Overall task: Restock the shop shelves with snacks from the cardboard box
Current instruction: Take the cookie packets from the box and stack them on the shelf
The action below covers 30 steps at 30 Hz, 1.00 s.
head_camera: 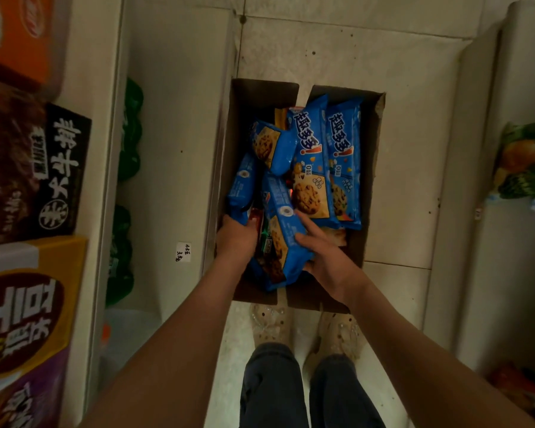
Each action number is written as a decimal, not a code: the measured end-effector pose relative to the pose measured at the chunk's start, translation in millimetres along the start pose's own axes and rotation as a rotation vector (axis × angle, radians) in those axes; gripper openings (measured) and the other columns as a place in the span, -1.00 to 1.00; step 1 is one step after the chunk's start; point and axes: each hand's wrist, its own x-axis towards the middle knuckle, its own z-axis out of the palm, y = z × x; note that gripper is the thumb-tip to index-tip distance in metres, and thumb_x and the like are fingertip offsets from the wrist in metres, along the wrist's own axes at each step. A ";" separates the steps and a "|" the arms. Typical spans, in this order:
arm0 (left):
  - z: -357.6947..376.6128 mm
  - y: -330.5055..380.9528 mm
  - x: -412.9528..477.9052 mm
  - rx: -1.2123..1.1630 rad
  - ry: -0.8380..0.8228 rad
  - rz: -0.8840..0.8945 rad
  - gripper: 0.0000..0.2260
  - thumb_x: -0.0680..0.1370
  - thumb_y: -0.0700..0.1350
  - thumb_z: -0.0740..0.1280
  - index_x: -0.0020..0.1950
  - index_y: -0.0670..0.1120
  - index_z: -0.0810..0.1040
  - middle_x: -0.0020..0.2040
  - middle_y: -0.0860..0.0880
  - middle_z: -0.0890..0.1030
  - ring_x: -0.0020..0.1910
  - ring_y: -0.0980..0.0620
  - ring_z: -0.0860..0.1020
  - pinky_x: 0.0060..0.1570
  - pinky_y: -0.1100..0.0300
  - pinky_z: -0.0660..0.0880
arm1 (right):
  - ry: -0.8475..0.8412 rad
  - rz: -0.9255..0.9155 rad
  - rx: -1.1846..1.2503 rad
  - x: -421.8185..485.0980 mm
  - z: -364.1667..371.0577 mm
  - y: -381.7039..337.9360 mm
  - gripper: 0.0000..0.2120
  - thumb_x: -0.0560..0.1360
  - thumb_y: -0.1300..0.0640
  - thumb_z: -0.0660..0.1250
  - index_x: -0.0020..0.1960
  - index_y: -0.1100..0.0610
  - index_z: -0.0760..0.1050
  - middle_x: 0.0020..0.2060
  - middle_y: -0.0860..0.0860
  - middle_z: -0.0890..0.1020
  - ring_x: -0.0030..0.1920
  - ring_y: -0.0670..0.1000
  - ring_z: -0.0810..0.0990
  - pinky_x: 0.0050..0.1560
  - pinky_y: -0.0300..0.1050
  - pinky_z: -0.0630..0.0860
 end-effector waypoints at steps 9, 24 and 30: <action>21.1 13.2 8.2 0.118 0.033 -0.054 -0.58 0.63 -0.14 0.15 0.45 -0.22 0.17 0.32 -0.24 0.44 0.22 -0.21 0.47 0.05 -0.01 0.45 | 0.151 -0.085 -0.168 15.6 14.7 23.2 -0.42 0.55 0.21 0.27 0.47 -0.15 0.19 0.34 -0.09 0.41 0.20 -0.07 0.51 -0.06 -0.26 0.56; 25.0 -26.7 -17.5 0.196 -0.012 0.111 -0.46 0.55 -0.03 0.31 0.45 -0.13 0.19 0.33 -0.16 0.43 0.25 -0.16 0.47 0.13 0.02 0.44 | 0.364 0.106 -0.316 25.8 3.0 27.6 -0.81 0.56 0.25 0.19 0.09 0.09 0.52 -0.05 0.05 0.59 -0.03 0.00 0.57 -0.10 -0.18 0.55; 23.2 -33.5 -14.2 0.805 0.207 0.691 -0.44 0.51 -0.28 0.31 0.48 -0.21 0.21 0.44 -0.22 0.31 0.40 -0.15 0.33 0.38 0.03 0.28 | 0.650 0.503 -0.502 37.3 -12.8 59.8 -0.78 0.49 0.20 0.31 0.09 0.27 0.42 -0.07 0.15 0.51 -0.01 0.14 0.57 0.15 0.06 0.54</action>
